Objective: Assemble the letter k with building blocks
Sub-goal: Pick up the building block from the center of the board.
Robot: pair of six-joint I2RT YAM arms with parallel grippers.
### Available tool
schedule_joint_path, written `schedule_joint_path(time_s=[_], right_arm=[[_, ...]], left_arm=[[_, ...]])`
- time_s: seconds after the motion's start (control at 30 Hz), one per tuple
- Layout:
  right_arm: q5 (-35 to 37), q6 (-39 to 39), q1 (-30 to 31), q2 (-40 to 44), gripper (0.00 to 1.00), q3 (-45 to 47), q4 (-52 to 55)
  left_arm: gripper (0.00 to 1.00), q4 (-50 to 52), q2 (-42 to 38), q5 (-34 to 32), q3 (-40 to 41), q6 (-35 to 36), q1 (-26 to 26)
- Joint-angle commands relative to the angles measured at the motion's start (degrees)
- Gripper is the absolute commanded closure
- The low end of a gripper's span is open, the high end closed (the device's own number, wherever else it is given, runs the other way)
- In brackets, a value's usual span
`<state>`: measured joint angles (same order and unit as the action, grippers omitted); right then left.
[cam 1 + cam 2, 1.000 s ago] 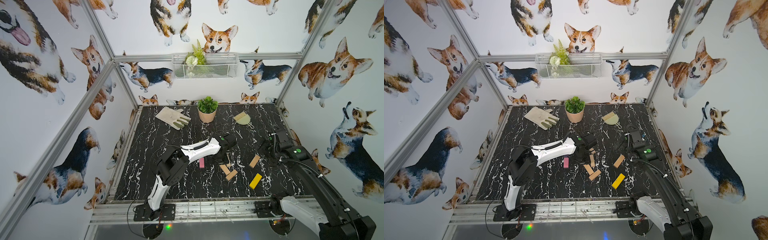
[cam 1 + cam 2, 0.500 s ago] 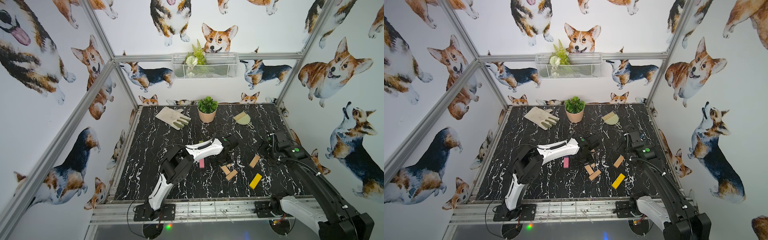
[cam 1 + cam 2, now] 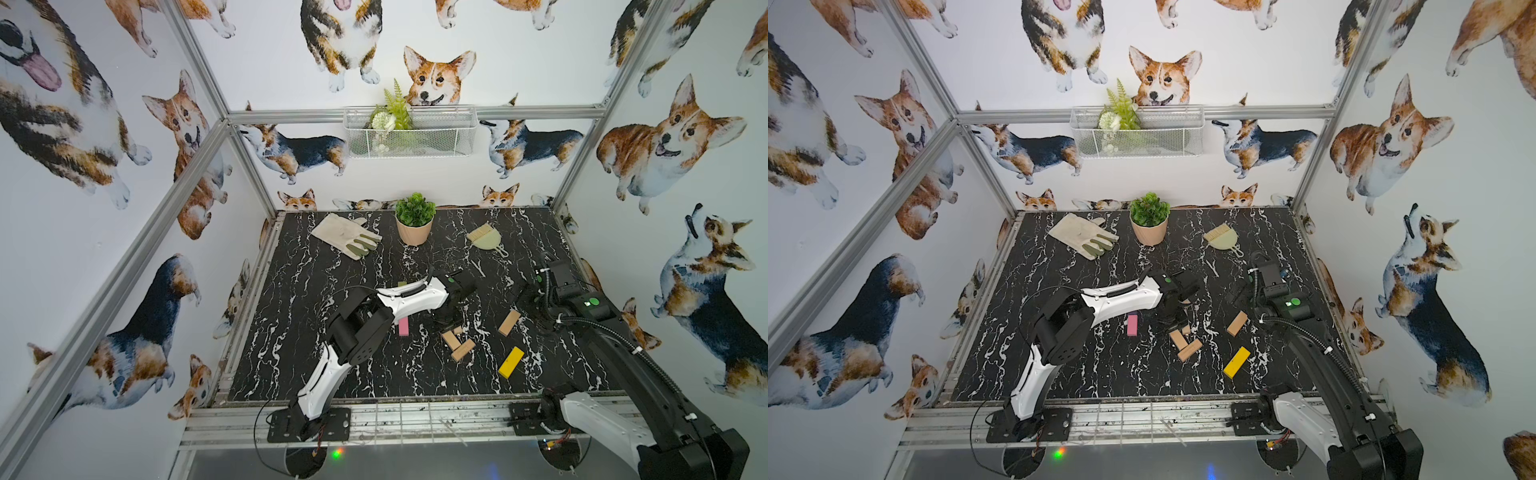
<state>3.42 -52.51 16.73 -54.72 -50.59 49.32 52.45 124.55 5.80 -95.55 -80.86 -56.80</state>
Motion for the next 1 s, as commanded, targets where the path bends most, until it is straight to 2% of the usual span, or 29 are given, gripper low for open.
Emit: schedule_joint_path(time_s=[0.0,0.27,0.63,0.8,0.97], right_arm=[[0.4,-0.4,-0.1,0.6,0.0,0.0,0.5],[0.1,-0.2,0.0,1.2,0.0,0.4,0.6],[-0.5,0.0,-0.1,1.6,0.0,0.4,0.7],[-0.4,0.0,-0.1,1.4,0.0,0.5,0.4],[-0.9,0.0,0.0,0.8,0.0,0.6,0.0]], left_arm=[[0.43,-0.6,-0.4,-1.5,1.1,-5.3,-0.5],[0.51,0.0,-0.3,-3.5,0.2,-7.8,-1.3],[0.75,0.6,-0.8,-5.4,-0.8,-7.9,-1.3],[0.79,0.9,-2.9,-7.0,0.6,-8.2,-1.1],[0.79,3.0,-6.9,-12.0,0.9,-8.5,-0.6]])
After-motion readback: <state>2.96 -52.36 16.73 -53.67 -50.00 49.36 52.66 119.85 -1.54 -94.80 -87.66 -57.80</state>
